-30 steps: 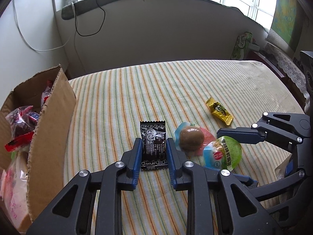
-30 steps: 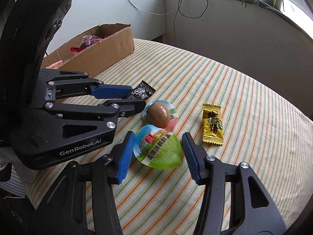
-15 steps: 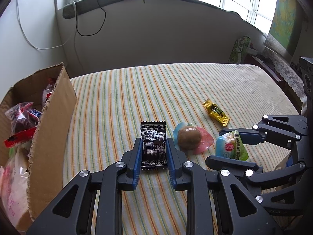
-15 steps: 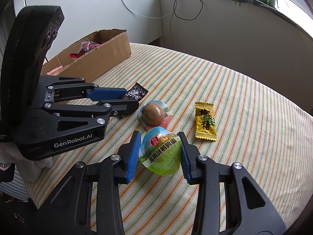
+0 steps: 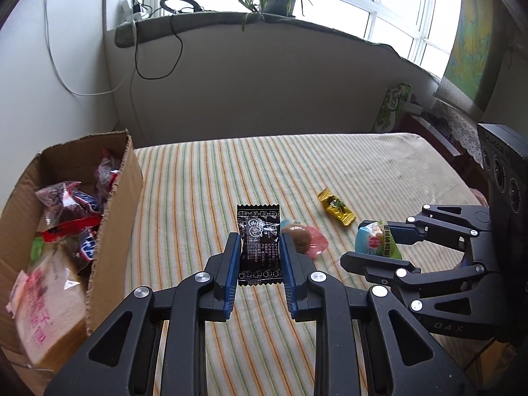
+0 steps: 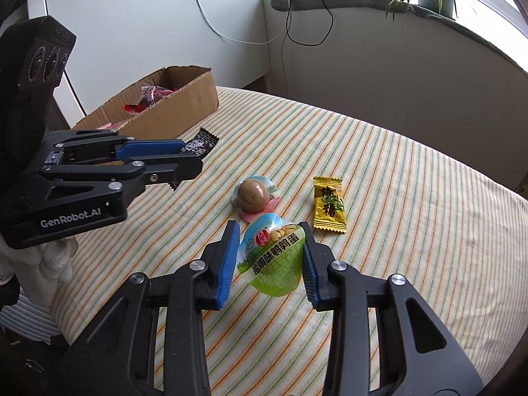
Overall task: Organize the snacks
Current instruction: 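Grasp a black candy packet with the left tool while the right tool grasps a green egg-shaped packet, then carry the black packet and green egg packet over the box with both tools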
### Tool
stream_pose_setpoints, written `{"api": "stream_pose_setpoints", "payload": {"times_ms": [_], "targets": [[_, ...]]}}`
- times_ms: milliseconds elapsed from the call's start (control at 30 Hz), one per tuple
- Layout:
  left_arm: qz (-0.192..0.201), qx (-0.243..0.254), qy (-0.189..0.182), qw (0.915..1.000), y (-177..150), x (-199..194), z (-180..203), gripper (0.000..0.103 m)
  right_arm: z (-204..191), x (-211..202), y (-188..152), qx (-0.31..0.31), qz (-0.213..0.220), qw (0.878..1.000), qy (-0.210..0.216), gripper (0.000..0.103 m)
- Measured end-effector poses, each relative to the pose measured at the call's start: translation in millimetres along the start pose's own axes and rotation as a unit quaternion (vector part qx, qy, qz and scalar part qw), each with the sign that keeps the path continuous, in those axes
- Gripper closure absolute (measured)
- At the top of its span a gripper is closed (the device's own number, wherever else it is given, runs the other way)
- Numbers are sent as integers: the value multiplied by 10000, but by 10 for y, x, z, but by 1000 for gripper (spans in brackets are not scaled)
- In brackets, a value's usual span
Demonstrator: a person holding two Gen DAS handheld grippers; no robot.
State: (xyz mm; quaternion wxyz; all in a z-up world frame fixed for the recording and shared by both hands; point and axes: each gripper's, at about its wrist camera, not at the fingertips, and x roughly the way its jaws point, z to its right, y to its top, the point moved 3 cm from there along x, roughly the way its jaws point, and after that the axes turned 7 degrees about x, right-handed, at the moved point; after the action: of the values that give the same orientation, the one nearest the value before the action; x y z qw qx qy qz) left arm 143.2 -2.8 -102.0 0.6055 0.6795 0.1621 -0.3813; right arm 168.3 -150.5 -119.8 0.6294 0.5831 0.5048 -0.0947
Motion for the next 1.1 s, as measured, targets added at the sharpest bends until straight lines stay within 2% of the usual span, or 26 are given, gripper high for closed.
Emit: {"api": "stream_pose_setpoints", "payload": {"times_ms": [467, 767, 1100], "targets": [[477, -226, 122, 9985, -24, -569, -328, 81, -436, -276, 339, -338, 381, 9987, 89, 68], [652, -482, 382, 9960, -143, -850, -719, 81, -947, -212, 578, -704, 470, 9961, 235, 68], [673, -770, 741, 9920, -336, -1047, -1213, 81, -1465, -23, 916, -1030, 492, 9926, 418, 68]]}}
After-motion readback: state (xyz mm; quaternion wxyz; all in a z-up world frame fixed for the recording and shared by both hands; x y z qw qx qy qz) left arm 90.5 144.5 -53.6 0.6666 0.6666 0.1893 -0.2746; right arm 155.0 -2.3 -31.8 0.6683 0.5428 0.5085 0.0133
